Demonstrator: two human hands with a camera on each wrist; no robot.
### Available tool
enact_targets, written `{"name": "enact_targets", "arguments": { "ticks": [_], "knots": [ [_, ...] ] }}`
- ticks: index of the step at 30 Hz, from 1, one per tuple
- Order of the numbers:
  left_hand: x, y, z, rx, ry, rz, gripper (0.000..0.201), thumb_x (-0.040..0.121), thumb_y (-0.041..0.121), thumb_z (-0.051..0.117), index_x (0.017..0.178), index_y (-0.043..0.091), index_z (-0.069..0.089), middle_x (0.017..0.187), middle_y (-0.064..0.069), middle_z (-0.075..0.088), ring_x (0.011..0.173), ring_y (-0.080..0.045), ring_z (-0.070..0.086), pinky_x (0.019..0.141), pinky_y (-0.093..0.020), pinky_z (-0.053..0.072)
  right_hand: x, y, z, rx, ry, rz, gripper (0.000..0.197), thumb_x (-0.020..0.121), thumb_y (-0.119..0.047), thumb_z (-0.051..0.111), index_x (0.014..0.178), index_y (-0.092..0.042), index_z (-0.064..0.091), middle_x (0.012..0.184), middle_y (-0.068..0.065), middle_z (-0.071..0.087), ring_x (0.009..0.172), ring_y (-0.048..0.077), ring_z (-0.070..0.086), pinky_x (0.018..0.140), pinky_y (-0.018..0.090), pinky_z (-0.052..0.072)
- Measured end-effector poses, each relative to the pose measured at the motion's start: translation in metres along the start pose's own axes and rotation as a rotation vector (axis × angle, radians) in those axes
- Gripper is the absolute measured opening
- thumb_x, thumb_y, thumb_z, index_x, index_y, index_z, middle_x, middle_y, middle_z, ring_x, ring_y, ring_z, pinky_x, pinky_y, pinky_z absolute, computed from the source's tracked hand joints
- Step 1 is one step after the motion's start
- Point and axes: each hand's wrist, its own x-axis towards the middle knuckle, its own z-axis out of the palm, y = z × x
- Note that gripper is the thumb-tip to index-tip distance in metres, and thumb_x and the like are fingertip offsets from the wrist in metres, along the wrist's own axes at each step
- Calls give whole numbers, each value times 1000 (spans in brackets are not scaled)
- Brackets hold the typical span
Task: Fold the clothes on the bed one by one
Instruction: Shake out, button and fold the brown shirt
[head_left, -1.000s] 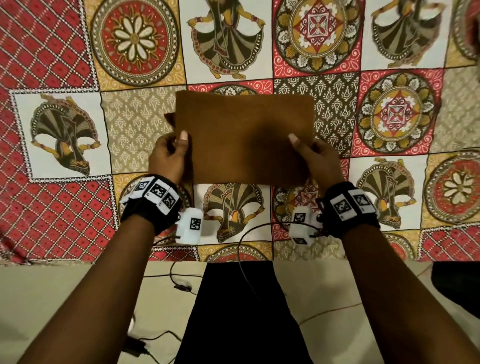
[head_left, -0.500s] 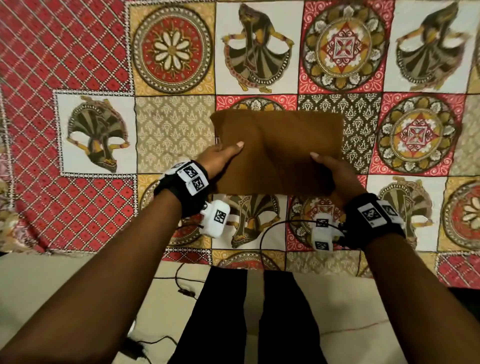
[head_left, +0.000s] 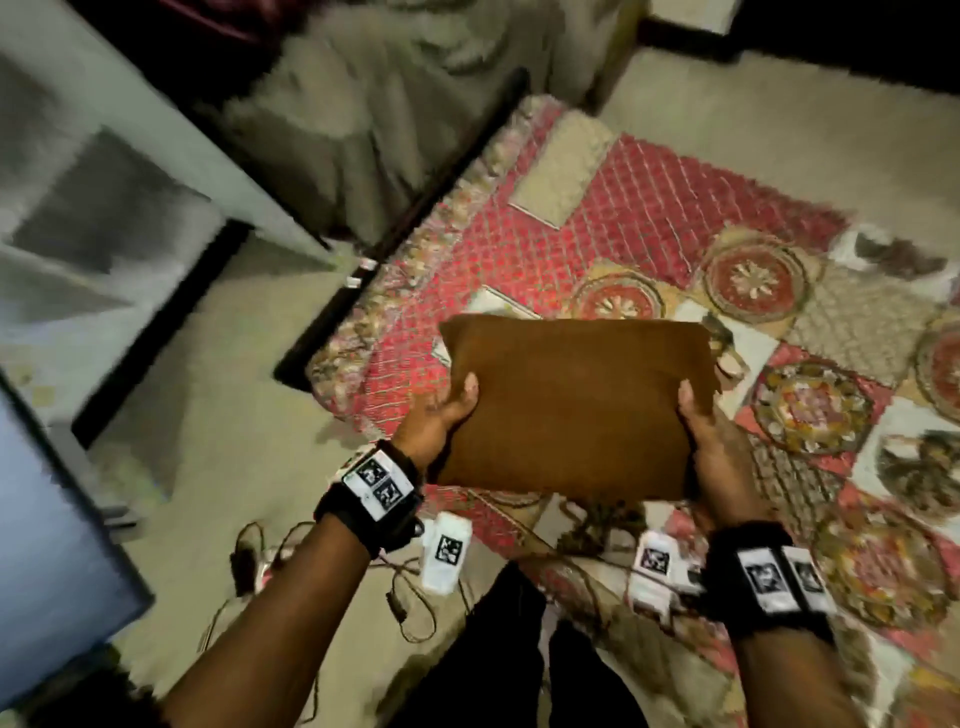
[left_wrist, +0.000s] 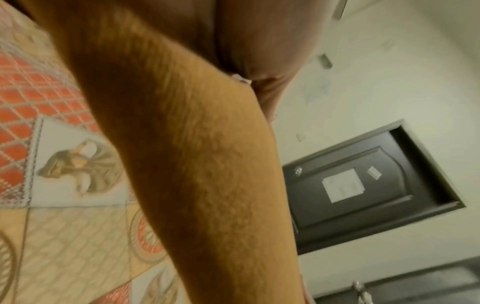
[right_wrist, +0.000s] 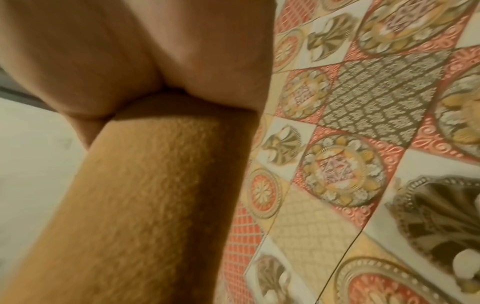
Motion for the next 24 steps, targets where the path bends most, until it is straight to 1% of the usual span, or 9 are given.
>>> {"name": "enact_targets", "arguments": {
  "ticks": [2,4,8,13,16,18,19,21,24],
  "knots": [
    [-56,18,-31,-41,104,119,57,86,47,70,131,14,61,130,-5,66,119,-21,63,106,-40,47,-31,-24,36,-67,-96,-34,58,79,-63,73,122,-25,70,117,2,75,108,27,72,96,53,55],
    [-112,29,-63,-119,182,178,82,76,60,76,139,13,54,138,-7,61,128,-26,57,113,-45,40,-66,-50,77,-127,-187,-43,53,82,-60,71,120,-23,71,111,2,77,104,26,73,94,55,56],
    [-205,41,-115,-310,263,230,47,93,41,53,124,7,63,121,-15,69,111,-29,67,95,-42,56,-129,-94,162,-246,-360,-76,32,89,-43,69,108,-17,73,101,2,78,92,20,75,88,45,59],
    [-274,50,-187,-449,464,400,41,97,39,47,120,10,64,113,-12,73,103,-28,71,82,-35,61,-177,-112,275,-352,-594,-131,24,92,-38,68,108,-21,72,104,1,78,95,18,75,96,46,56],
    [-293,55,-226,-525,544,504,49,87,52,58,118,15,64,103,-3,77,94,-22,74,70,-28,60,-195,-108,328,-391,-708,-177,21,94,-38,66,111,-27,70,103,-6,78,98,18,74,98,48,55],
    [-295,55,-249,-562,583,548,76,67,73,73,116,16,65,100,-3,77,93,-23,74,66,-27,60,-201,-102,360,-401,-750,-201,29,92,-42,65,116,-25,69,106,-3,78,99,19,74,99,51,54],
    [-291,54,-262,-574,592,560,84,62,77,74,119,16,65,101,-2,77,93,-23,74,66,-27,60,-202,-98,374,-415,-763,-198,33,90,-45,66,117,-26,68,107,-3,77,99,20,74,99,51,54],
    [-282,59,-292,-581,610,557,79,72,74,67,124,15,63,98,0,77,91,-21,74,65,-26,60,-198,-92,406,-438,-769,-194,35,84,-53,68,112,-31,67,107,-3,76,101,23,73,99,52,54],
    [-257,71,-356,-565,618,570,93,55,83,71,122,19,63,100,1,77,91,-20,74,65,-24,59,-185,-87,472,-468,-804,-218,56,70,-68,78,109,-29,70,104,-2,78,98,23,74,96,50,56]
  ]
}}
